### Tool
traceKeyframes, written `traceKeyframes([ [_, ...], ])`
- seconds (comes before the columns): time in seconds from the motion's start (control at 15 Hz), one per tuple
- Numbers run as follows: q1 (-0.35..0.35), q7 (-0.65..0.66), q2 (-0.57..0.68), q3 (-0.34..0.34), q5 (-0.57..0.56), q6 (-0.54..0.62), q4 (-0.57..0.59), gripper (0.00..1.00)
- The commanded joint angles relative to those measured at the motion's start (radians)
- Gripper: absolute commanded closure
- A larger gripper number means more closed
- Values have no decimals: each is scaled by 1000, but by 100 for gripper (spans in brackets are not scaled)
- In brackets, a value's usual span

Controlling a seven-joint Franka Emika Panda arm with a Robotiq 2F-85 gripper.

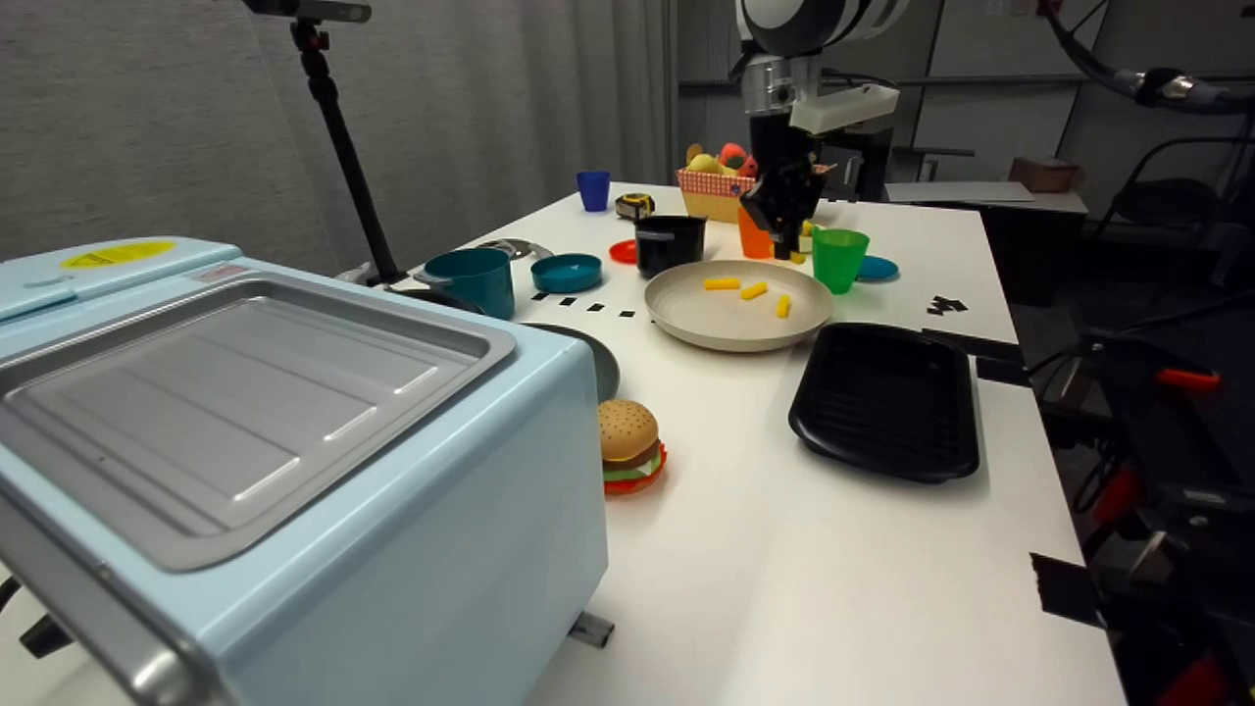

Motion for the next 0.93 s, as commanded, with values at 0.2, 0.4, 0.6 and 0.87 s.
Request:
traceKeyframes([
  [0.2, -64, 3, -110, -57, -6, -4, -89, 97],
  [0.4, -87, 7, -123, -79, -7, -4, -95, 97],
  [0.6, -101, 10, -120, -94, -12, -3, -90, 97],
  [0.87, -105, 12, -102, -96, -16, -11, -68, 62],
])
